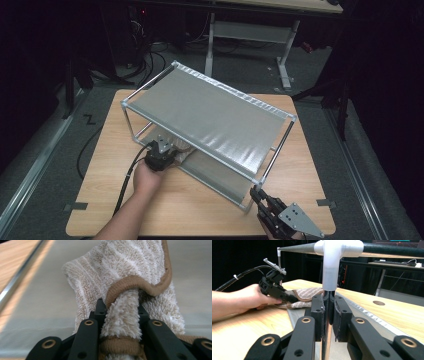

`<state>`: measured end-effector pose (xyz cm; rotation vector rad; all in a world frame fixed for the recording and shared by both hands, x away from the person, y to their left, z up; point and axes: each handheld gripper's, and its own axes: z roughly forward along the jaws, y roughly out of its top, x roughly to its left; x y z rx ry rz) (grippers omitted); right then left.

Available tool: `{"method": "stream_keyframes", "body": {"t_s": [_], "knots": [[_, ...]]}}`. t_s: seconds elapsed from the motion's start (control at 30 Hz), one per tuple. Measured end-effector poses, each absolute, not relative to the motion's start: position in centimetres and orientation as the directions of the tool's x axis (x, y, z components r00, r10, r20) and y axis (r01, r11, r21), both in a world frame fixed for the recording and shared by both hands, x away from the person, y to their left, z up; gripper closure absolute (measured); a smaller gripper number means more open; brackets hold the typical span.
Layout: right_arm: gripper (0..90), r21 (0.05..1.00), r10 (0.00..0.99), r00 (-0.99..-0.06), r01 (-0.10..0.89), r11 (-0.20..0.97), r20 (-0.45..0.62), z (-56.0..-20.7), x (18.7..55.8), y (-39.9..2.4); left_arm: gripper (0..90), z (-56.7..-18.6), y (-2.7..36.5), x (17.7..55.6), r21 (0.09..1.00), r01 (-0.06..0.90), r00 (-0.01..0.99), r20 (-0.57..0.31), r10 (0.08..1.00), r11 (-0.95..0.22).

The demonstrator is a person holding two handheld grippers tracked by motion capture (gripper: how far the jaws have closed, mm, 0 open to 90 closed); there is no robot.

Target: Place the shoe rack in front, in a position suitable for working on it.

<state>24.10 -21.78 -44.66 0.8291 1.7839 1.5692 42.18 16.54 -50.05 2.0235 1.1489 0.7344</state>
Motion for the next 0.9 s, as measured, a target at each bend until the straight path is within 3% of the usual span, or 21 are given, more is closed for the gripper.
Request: {"method": "stream_keyframes", "body": {"t_s": [0.6,0.9], "knots": [[80.8,0.994,0.788,-0.614,0.059,0.094,-0.038,-44.7,24.1,-21.8,72.0,-49.8,21.7,45.0,0.777,0.564,0.238,0.171,0.956,-0.279],[80.9,0.994,0.791,-0.611,0.061,0.088,-0.032,-44.7,24.1,-21.8,72.3,-49.8,21.1,44.8,0.768,0.574,0.261,0.158,0.952,-0.285]]}}
